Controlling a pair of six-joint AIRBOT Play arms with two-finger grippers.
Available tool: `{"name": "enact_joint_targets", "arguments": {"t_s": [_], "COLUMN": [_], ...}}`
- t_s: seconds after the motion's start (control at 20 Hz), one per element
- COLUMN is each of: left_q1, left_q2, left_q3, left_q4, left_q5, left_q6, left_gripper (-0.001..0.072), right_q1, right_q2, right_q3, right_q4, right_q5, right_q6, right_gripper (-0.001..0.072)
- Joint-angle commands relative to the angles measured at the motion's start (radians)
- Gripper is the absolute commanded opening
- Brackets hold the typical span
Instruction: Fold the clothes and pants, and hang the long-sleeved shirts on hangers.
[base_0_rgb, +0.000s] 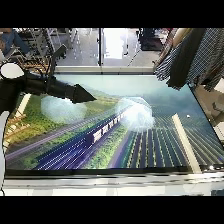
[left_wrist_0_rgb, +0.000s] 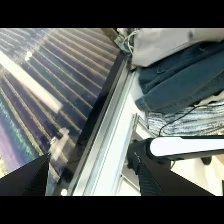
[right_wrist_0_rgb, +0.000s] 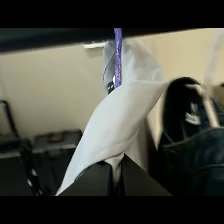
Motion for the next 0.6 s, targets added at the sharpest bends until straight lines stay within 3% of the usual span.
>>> {"name": "enact_joint_targets", "arguments": {"t_s": [0.0, 0.1, 0.15, 0.2, 0.25, 0.45, 0.55], "left_q1": [0.001, 0.001, 0.001, 0.001, 0.001, 0.0, 0.0], "left_q2": [0.0, 0.0, 0.0, -0.001, -0.001, -0.002, -0.002], "left_q3": [0.0, 0.0, 0.0, 0.0, 0.0, 0.0, 0.0], "left_q4": [0.0, 0.0, 0.0, 0.0, -0.003, 0.0, 0.05], "left_q5": [-0.02, -0.034, -0.031, -0.029, -0.029, -0.029, -0.032], "left_q6": [-0.026, -0.025, -0.025, -0.025, -0.025, -0.024, -0.019], "left_gripper": [0.0531, 0.053, 0.0531, 0.0531, 0.0532, 0.0532, 0.0531], "right_q1": [-0.103, -0.103, -0.103, -0.103, -0.103, -0.103, -0.093], "right_q2": [-0.008, 0.004, 0.018, 0.037, 0.056, 0.164, 0.21], "right_q3": [-0.04, -0.04, -0.04, -0.04, -0.04, -0.039, -0.039], "right_q4": [0.193, 0.198, 0.212, 0.223, 0.23, 0.285, 0.5], "right_q5": [-0.009, 0.004, -0.007, -0.02, -0.043, -0.235, -0.351], "right_q6": [-0.106, -0.106, -0.106, -0.105, -0.113, -0.121, -0.124], "right_gripper": [0.0023, 0.0047, 0.0271, 0.0632, 0.0685, 0.0694, 0.0693]}}
